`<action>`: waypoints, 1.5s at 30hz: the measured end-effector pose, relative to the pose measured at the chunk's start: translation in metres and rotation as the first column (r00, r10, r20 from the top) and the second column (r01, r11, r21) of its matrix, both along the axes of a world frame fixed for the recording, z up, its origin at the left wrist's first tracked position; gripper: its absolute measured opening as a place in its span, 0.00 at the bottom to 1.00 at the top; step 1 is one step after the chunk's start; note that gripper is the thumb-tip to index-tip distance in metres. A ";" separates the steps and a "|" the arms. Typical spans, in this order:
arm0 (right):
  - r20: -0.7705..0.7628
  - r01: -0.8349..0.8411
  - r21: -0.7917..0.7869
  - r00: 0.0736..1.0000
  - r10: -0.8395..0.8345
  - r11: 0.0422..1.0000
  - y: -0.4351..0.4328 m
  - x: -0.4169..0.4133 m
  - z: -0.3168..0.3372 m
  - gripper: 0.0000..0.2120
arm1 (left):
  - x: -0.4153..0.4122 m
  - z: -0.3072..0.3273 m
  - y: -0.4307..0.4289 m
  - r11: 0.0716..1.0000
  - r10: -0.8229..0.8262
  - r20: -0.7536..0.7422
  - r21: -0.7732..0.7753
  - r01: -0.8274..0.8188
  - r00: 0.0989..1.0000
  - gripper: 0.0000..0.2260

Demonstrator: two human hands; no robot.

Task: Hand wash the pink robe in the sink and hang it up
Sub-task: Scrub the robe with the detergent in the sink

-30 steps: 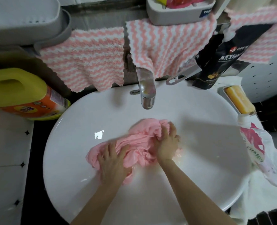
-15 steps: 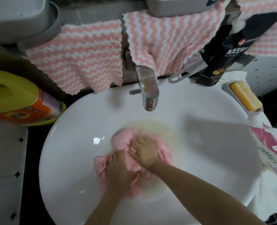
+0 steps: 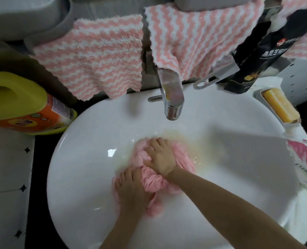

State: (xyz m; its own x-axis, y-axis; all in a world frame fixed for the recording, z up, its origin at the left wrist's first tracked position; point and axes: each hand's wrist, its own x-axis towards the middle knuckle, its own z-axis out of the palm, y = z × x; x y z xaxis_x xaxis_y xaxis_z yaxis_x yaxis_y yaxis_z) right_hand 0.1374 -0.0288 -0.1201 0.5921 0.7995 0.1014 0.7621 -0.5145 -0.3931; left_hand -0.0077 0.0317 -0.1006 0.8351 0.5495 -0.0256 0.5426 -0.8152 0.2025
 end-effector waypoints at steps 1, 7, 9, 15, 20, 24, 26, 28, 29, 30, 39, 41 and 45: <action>-0.025 0.068 0.011 0.997 -0.068 0.998 0.009 0.006 0.002 0.16 | -0.001 0.000 0.000 1.000 0.001 0.000 -0.007 -0.001 1.000 0.28; -0.555 0.362 0.236 0.812 -0.181 0.902 -0.005 0.012 0.047 0.19 | -0.010 0.006 0.001 0.999 -0.004 -0.055 -0.039 0.002 0.998 0.42; -0.466 0.069 0.262 0.883 0.063 0.963 -0.024 -0.002 0.054 0.28 | -0.008 0.003 0.005 0.991 0.057 -0.090 -0.116 -0.068 0.994 0.46; -0.139 -0.021 0.060 0.990 0.029 0.998 -0.024 -0.035 0.004 0.17 | -0.001 0.002 -0.001 0.994 0.027 -0.036 -0.106 -0.031 0.999 0.28; -0.252 0.289 0.088 0.932 -0.259 0.953 -0.008 -0.006 0.021 0.19 | -0.001 0.002 -0.006 0.987 0.084 -0.022 -0.135 -0.087 0.996 0.35; -0.342 0.300 0.253 0.917 -0.205 0.920 -0.036 -0.029 0.048 0.17 | -0.006 0.001 -0.010 0.978 0.192 -0.043 -0.072 -0.195 0.980 0.37; -0.307 0.164 0.219 0.947 -0.092 0.962 -0.041 -0.051 0.042 0.18 | -0.004 0.002 -0.012 0.974 0.207 -0.025 -0.087 -0.208 0.978 0.29; -0.228 0.137 0.129 0.968 -0.105 0.982 -0.036 -0.064 0.023 0.19 | -0.002 0.000 -0.011 0.979 0.180 -0.016 -0.098 -0.181 0.983 0.25; -0.209 0.178 0.083 0.965 -0.158 0.980 -0.028 -0.058 0.016 0.19 | -0.001 -0.001 -0.011 0.982 0.168 -0.029 -0.080 -0.170 0.985 0.26; -0.188 0.215 0.057 0.961 -0.201 0.975 -0.018 -0.046 0.011 0.18 | -0.001 -0.001 -0.010 0.986 0.155 -0.041 -0.063 -0.157 0.987 0.28; -0.352 0.248 0.205 0.921 -0.166 0.947 -0.021 -0.040 0.039 0.20 | 0.001 0.003 -0.012 0.990 0.131 -0.037 -0.057 -0.133 0.991 0.25; -0.237 0.106 0.169 0.970 -0.064 0.980 -0.026 -0.059 0.030 0.19 | -0.002 -0.002 -0.012 0.993 0.111 -0.013 -0.031 -0.111 0.994 0.25; -0.086 0.021 0.123 0.996 -0.011 0.992 -0.009 -0.028 0.003 0.16 | -0.002 -0.006 -0.010 0.998 0.056 -0.110 0.047 -0.051 0.992 0.22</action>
